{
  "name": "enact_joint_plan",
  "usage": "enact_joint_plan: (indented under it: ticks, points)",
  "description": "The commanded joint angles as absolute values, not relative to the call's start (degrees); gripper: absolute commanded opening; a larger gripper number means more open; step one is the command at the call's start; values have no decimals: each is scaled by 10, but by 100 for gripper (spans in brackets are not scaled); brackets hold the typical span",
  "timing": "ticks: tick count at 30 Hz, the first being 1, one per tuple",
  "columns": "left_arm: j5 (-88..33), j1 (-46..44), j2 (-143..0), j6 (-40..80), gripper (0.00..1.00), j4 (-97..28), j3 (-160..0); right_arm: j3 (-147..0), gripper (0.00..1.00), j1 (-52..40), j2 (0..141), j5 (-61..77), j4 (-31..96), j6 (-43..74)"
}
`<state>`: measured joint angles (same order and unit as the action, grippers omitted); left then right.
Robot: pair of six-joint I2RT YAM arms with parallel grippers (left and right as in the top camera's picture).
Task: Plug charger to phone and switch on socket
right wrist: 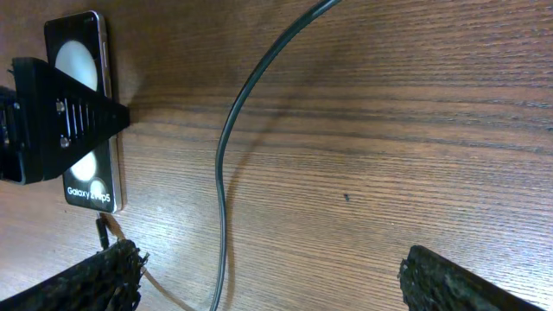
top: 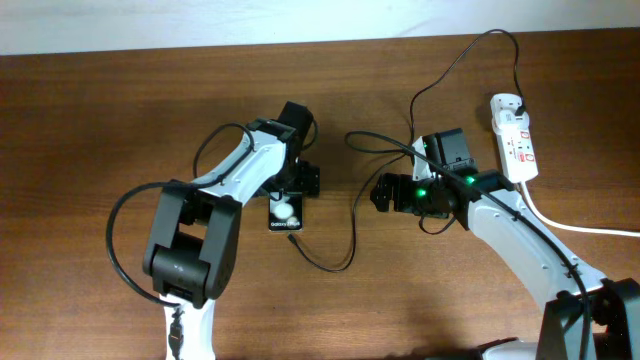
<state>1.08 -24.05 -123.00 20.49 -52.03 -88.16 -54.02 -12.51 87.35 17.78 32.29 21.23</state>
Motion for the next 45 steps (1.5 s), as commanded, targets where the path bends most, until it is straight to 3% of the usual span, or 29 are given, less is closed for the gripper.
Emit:
enact_joint_plan:
  ticks: [1, 43, 44, 45]
  points:
    - [-7, -246, -1242, 197, 99, -519, -863, -550, 99, -123, 860, 173, 322, 215]
    - [8, -235, -1242, 236, 99, -513, -840, -550, 98, -123, 860, 173, 322, 215]
    - [8, -235, -1242, 236, 98, -513, -840, -550, 99, -123, 860, 173, 322, 215]
    - [8, -236, -1242, 236, 86, -513, -840, -550, 99, -123, 860, 173, 322, 215]
